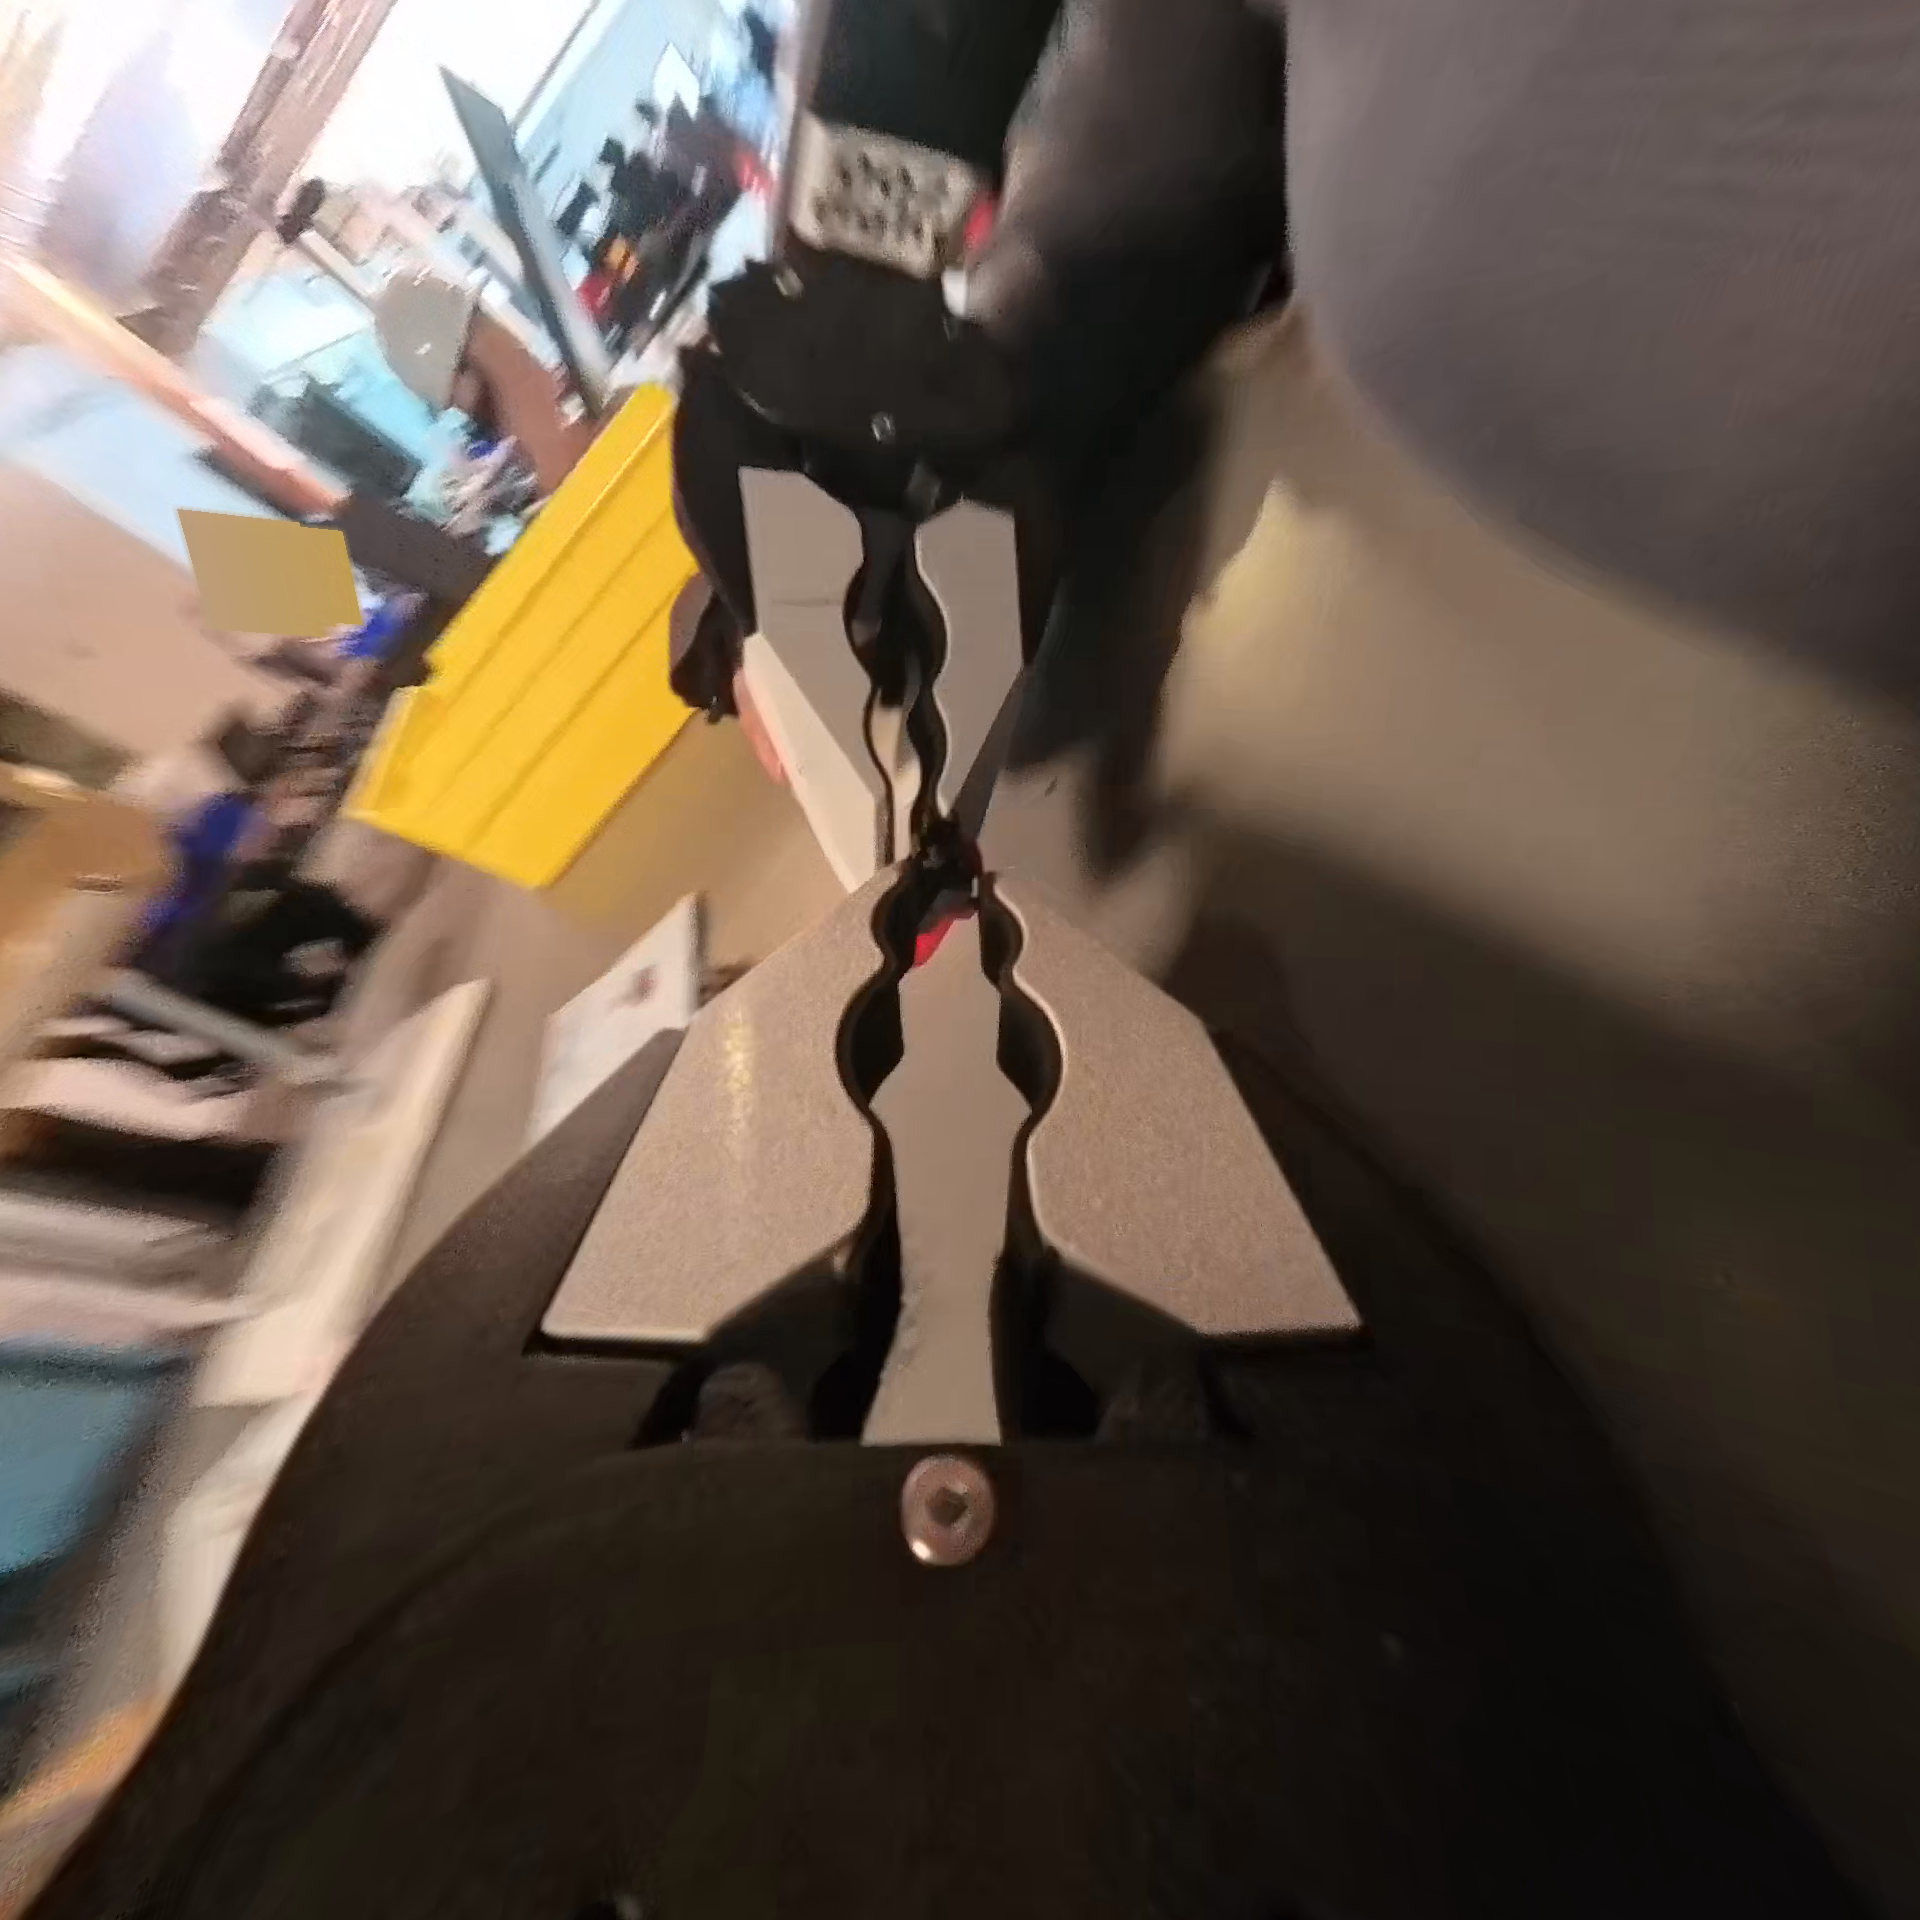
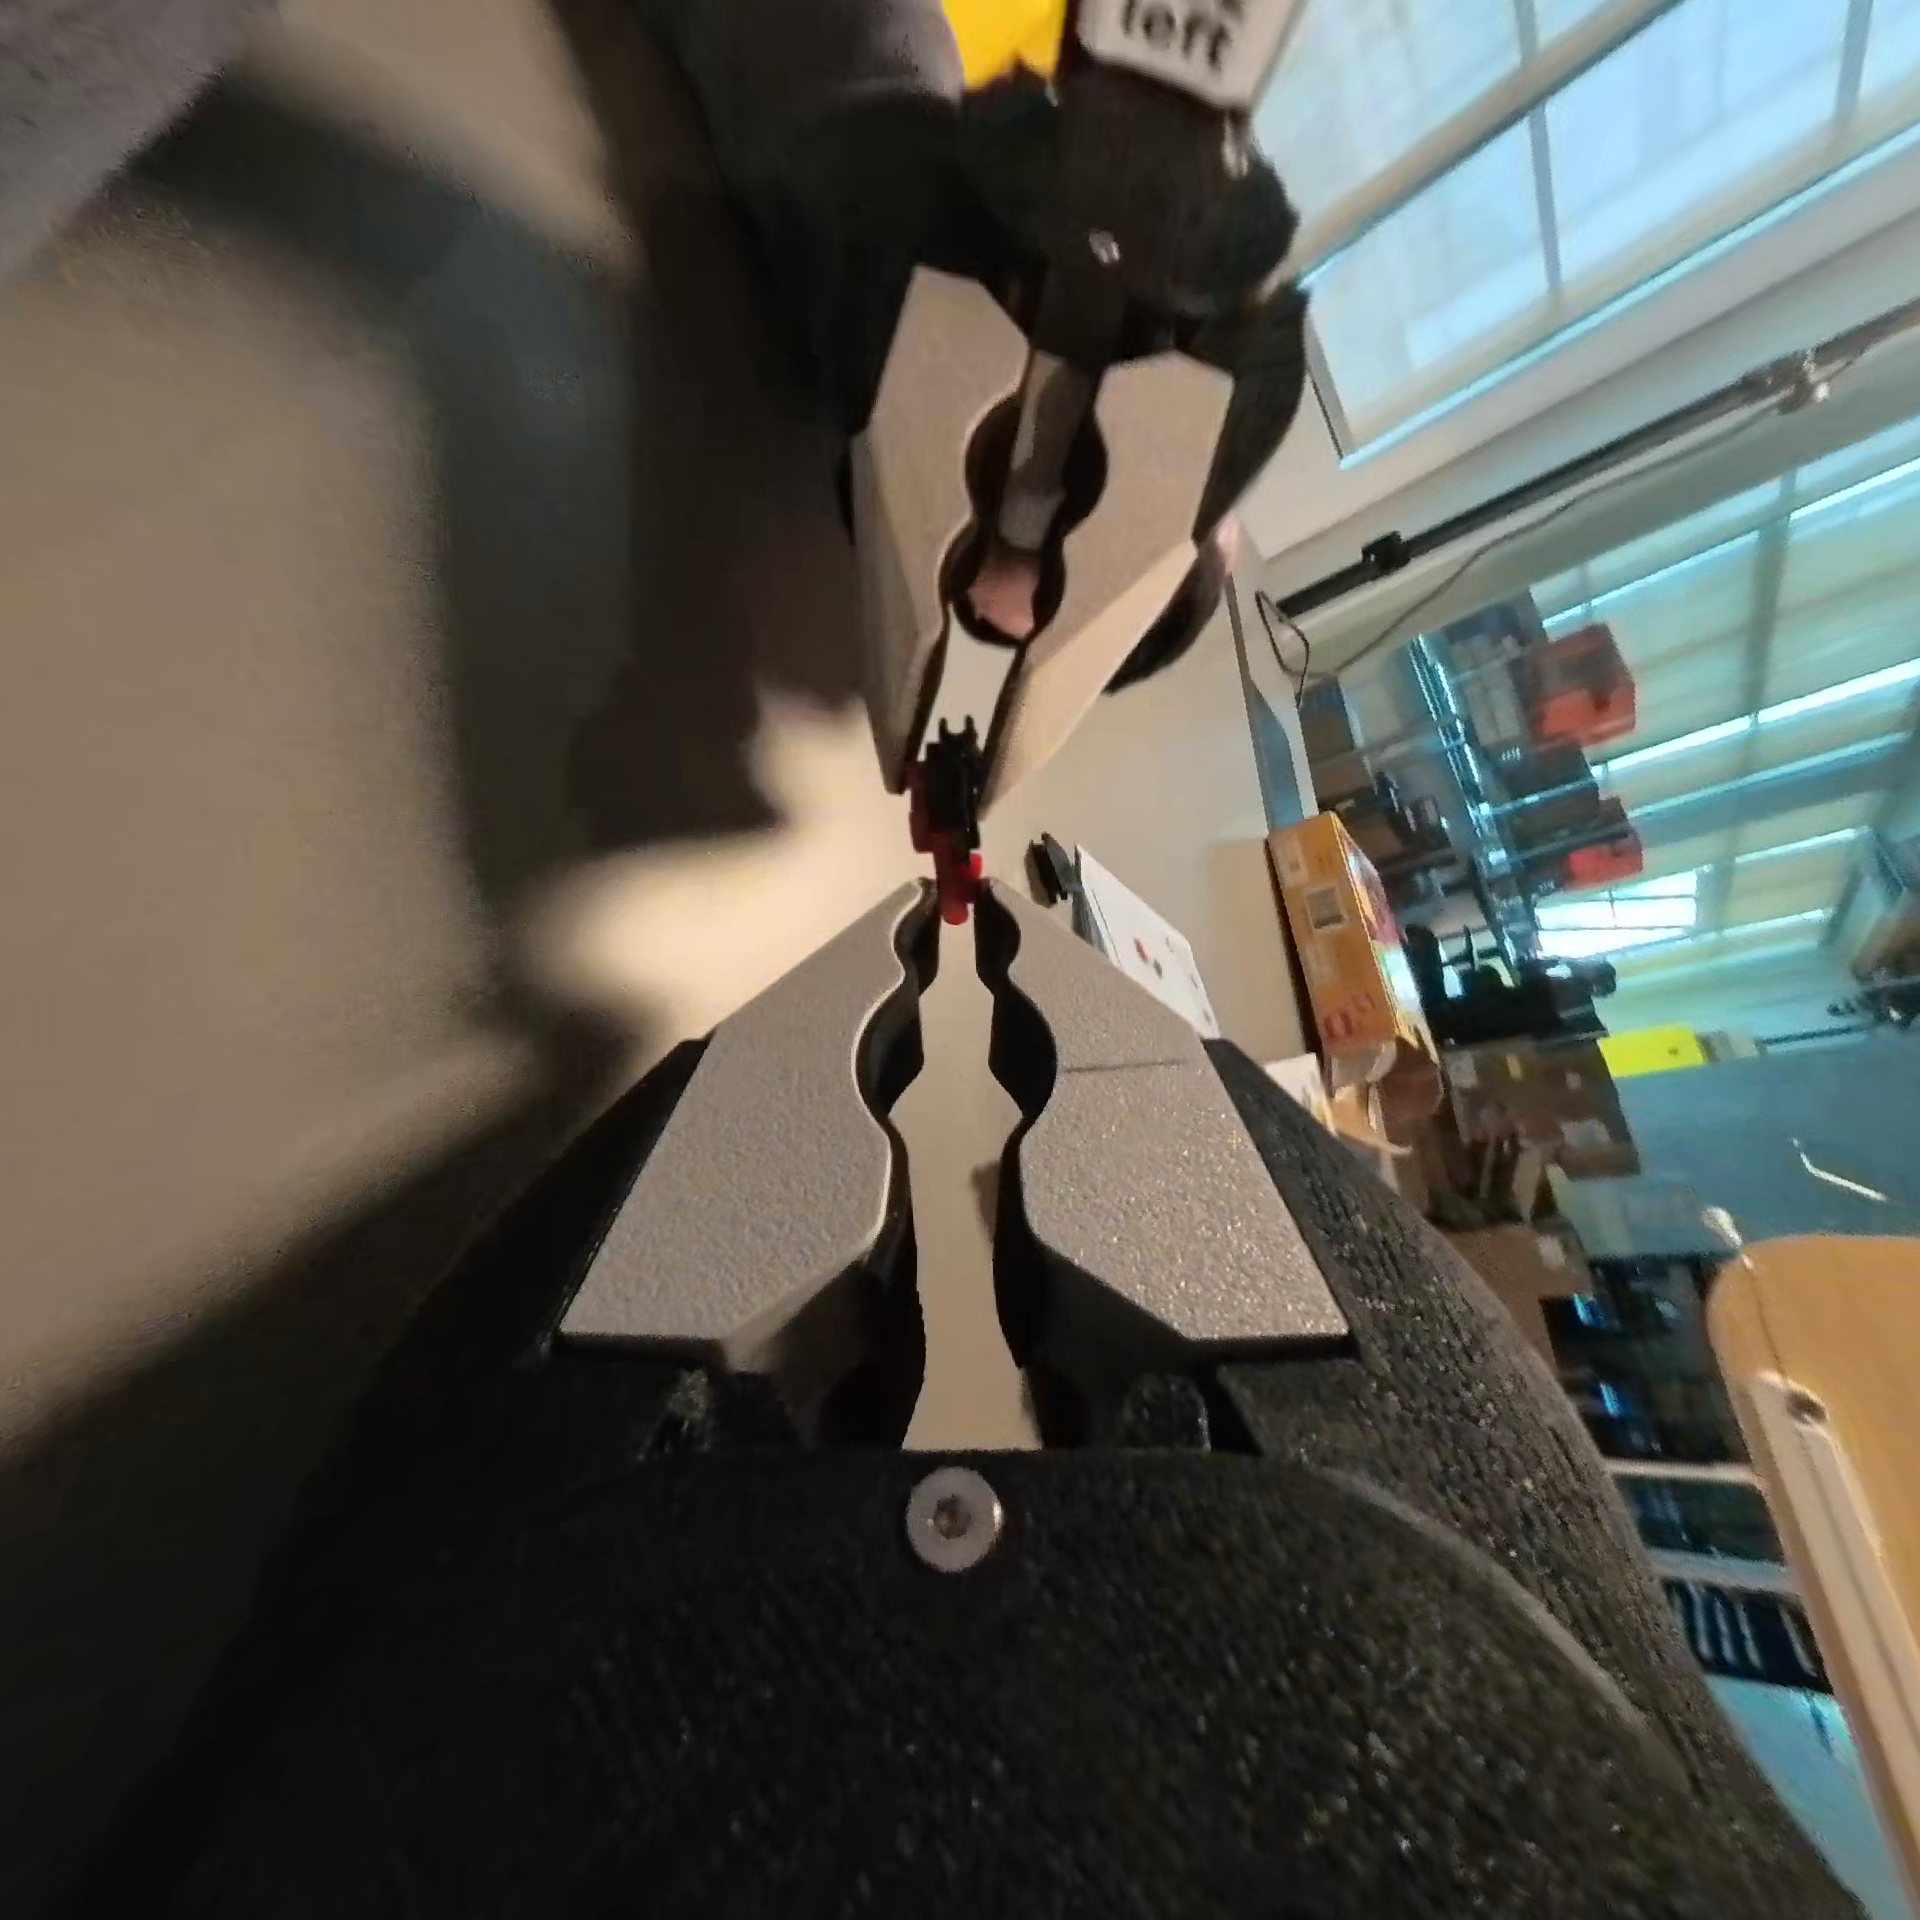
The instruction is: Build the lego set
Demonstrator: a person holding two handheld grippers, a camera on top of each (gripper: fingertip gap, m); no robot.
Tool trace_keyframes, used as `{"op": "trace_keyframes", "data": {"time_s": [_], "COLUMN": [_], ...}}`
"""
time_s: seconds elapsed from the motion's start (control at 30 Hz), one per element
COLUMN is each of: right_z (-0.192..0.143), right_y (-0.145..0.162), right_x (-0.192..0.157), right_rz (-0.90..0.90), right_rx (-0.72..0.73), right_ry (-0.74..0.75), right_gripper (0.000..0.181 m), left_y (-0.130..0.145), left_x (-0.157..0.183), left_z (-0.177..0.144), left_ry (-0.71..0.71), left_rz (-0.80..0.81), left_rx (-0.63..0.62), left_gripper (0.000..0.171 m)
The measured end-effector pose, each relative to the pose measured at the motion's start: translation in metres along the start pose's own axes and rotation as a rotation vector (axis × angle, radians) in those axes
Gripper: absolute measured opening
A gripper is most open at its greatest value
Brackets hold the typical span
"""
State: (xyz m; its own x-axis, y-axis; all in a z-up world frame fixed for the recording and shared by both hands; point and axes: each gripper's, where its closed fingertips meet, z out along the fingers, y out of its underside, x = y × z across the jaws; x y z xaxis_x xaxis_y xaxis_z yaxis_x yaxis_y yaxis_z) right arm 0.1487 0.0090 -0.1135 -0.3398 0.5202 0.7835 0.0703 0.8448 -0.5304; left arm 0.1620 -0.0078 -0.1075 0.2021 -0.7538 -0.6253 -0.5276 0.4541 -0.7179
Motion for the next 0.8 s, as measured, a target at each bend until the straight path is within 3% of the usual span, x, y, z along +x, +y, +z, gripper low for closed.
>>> {"op": "trace_keyframes", "data": {"time_s": [0.1,0.2,0.4,0.6,0.8], "right_z": [0.003,0.005,0.007,0.006,0.005], "right_y": [0.006,0.01,0.019,0.016,0.015], "right_x": [-0.001,-0.002,-0.001,0.0,-0.004], "right_rz": [-0.009,-0.026,-0.039,-0.069,-0.217], "right_rx": [-0.038,-0.071,-0.109,-0.069,-0.093], "right_ry": [0.004,0.008,0.012,0.021,0.035], "right_gripper": [0.004,0.004,0.004,0.005,0.005], "left_y": [0.007,0.012,0.022,0.019,0.017], "left_x": [-0.004,0.003,-0.006,-0.008,-0.005], "left_z": [0.001,0.007,0.008,0.006,0.006], "left_ry": [-0.094,-0.075,-0.142,-0.116,-0.062], "left_rz": [0.191,0.21,0.281,0.183,0.064], "left_rx": [-0.11,-0.167,-0.271,-0.212,-0.142], "left_gripper": [0.019,0.028,0.012,0.011,0.011]}}
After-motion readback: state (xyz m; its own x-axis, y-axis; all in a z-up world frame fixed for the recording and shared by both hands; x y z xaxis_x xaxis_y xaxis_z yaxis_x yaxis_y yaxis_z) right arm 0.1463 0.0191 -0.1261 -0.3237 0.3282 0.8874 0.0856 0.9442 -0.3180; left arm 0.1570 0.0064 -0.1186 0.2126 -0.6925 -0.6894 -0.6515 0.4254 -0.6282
